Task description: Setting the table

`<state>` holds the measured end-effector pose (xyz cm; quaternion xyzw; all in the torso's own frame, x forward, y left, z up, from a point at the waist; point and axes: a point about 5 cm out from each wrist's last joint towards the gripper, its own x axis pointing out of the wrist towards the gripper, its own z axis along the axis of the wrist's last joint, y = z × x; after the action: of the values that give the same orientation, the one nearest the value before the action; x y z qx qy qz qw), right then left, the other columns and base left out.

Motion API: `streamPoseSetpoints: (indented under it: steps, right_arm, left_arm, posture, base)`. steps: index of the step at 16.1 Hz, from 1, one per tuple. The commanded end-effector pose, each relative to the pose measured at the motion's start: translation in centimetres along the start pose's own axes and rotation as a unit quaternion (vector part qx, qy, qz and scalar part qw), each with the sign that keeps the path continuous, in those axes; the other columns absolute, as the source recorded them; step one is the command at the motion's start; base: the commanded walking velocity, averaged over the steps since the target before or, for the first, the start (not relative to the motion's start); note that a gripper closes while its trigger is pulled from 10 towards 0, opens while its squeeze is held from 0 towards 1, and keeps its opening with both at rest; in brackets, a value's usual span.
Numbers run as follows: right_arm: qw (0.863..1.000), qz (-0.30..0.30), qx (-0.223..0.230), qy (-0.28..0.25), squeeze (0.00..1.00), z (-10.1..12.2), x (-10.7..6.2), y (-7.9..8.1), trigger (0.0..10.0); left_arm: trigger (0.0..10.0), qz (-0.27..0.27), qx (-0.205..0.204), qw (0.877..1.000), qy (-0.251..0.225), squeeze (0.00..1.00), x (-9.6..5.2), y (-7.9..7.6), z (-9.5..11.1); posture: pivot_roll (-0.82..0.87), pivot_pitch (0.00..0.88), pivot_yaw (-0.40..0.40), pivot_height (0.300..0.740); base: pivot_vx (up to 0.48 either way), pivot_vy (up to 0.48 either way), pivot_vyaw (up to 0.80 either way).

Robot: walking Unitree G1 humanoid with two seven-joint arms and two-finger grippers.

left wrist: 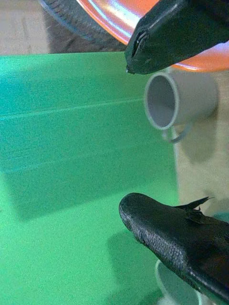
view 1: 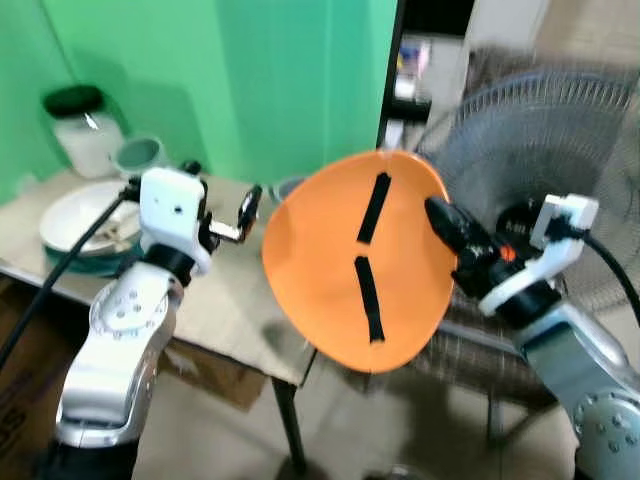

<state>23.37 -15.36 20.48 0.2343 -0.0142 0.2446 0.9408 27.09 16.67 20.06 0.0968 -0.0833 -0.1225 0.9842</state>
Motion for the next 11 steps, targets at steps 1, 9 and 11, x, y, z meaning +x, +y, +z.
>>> streamPoseSetpoints:
  steps: [1,9,11]
  right_arm:
    - [1.0,-0.001,-0.008,-0.023,0.0,0.72,-0.06,0.09,10.0]
    - [0.999,-0.002,-0.009,-0.033,0.0,0.9,-0.01,0.19,10.0]
    - [0.999,-0.004,-0.008,-0.037,0.0,1.0,-0.01,0.2,10.0]
  left_arm:
    - [10.0,-0.001,0.003,1.0,0.0,0.0,0.09,0.03,0.08]
    - [10.0,-0.006,0.005,1.0,0.0,0.0,0.32,-0.09,0.03]
    - [10.0,-0.007,0.006,1.0,0.0,0.0,0.32,-0.07,0.01]
  posture:
    - [0.07,0.0,0.033,0.74]
    - [0.06,0.0,0.038,0.74]
    - [0.06,0.0,0.036,0.74]
  base:
    - [0.0,0.0,0.0]
    - [0.0,0.0,-0.53]
    - [0.0,0.0,-0.8]
